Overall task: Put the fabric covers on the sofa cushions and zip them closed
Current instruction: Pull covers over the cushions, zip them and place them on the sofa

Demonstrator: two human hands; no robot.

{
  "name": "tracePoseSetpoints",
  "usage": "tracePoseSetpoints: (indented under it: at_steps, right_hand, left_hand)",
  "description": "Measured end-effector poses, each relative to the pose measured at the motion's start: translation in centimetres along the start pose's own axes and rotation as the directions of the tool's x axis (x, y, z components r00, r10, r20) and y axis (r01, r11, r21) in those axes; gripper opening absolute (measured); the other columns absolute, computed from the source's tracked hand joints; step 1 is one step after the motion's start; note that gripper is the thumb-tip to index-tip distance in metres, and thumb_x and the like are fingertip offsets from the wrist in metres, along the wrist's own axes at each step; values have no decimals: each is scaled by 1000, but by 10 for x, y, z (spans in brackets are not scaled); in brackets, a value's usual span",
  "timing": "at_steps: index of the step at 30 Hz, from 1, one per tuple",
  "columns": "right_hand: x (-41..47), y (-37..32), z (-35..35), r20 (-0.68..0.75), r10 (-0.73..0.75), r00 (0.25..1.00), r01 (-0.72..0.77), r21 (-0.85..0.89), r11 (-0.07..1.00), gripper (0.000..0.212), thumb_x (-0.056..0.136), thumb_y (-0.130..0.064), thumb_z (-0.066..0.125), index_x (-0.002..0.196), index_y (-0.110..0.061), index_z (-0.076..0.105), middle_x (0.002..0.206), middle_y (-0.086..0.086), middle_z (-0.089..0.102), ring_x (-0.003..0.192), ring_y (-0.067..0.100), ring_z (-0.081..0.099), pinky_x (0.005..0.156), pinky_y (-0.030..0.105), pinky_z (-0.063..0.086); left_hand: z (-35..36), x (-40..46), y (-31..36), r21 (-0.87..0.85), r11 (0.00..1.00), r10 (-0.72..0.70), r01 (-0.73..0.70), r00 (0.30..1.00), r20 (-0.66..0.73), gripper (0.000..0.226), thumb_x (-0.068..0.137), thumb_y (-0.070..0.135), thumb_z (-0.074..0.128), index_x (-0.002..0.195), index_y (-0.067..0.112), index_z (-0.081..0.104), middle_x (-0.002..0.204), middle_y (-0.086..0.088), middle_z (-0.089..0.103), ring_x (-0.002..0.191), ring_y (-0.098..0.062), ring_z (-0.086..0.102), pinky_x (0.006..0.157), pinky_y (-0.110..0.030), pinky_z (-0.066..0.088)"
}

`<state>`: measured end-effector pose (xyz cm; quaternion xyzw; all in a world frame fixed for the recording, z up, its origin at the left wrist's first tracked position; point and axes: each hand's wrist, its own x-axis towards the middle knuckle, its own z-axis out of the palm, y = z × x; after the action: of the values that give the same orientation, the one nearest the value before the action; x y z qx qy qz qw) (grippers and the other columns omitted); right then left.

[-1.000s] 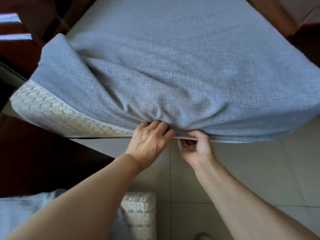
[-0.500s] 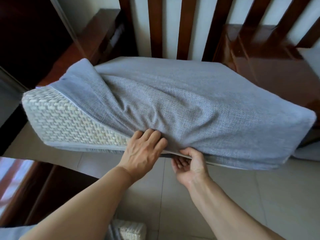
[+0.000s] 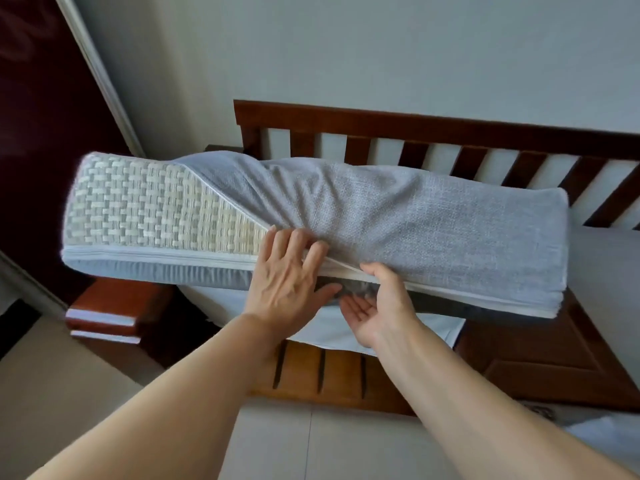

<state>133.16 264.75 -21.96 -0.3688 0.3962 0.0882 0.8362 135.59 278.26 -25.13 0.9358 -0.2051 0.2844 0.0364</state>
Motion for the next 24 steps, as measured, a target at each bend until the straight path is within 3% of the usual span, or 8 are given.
tracePoseSetpoints:
  at_steps: [4, 10, 16, 18, 19, 21, 23, 24]
  right_hand:
    - [11, -41, 44, 13, -60, 998, 60, -14, 998, 43, 80, -24, 69, 114, -5, 52, 90, 12, 54, 78, 20, 59, 74, 30, 51]
    - [28, -92, 87, 120, -72, 990, 82, -85, 993, 49, 84, -37, 67, 118, -4, 51, 100, 17, 57, 84, 23, 59, 80, 34, 49]
    - [40, -151, 87, 177, -196, 965, 254, -421, 871, 16, 90, -20, 61, 84, -6, 56, 89, 13, 61, 77, 21, 63, 78, 31, 53]
    - [44, -170, 84, 173, -376, 910, 405, -553, 728, 12, 88, -12, 60, 77, -8, 59, 80, 9, 65, 70, 18, 64, 73, 31, 55]
    - [48, -183, 83, 185, -513, 838, 506, -615, 605, 9, 86, -10, 60, 77, -9, 60, 77, 6, 66, 68, 17, 65, 71, 32, 56]
    - [55, -206, 84, 285, -774, 566, 659, -721, 216, 5, 81, -13, 64, 84, -12, 60, 80, -2, 64, 76, 17, 63, 73, 33, 52]
    - [71, -229, 89, 470, -841, 269, 590, -770, -241, 27, 75, -21, 73, 96, -16, 57, 97, -2, 54, 92, 18, 53, 79, 29, 40]
    - [82, -238, 92, 537, -821, 193, 493, -777, -392, 38, 71, -28, 77, 100, -17, 56, 104, 1, 49, 97, 21, 48, 82, 32, 35]
  left_hand:
    - [6, 62, -21, -14, 1000, 7, -8, 999, -34, 46, 82, 52, 49, 102, 11, 49, 99, -12, 52, 90, -31, 45, 93, -45, 34]
    - [17, 136, -32, -45, 995, -91, 88, 994, -57, 41, 84, 47, 45, 94, 8, 53, 97, -14, 52, 90, -32, 43, 90, -48, 37]
    - [31, 206, -50, 14, 995, -99, 100, 992, -76, 40, 82, 45, 42, 89, 7, 53, 94, -17, 51, 88, -34, 45, 84, -45, 34]
    - [35, 226, -55, 34, 994, -103, 106, 992, -75, 41, 81, 46, 41, 89, 7, 53, 95, -17, 51, 88, -34, 45, 84, -45, 34]
    - [38, 237, -57, 46, 993, -105, 108, 992, -69, 42, 81, 46, 40, 90, 8, 53, 95, -17, 51, 88, -35, 45, 83, -44, 34]
    - [41, 252, -61, 64, 992, -104, 108, 993, -62, 42, 80, 47, 40, 90, 8, 53, 95, -17, 51, 88, -34, 45, 83, -44, 34]
    - [44, 267, -66, 88, 991, -97, 103, 993, -71, 41, 80, 47, 41, 89, 9, 53, 95, -16, 51, 88, -33, 44, 82, -42, 32]
    - [46, 273, -68, 104, 989, -94, 101, 993, -70, 40, 80, 47, 40, 88, 9, 53, 94, -16, 51, 87, -33, 43, 82, -42, 31]
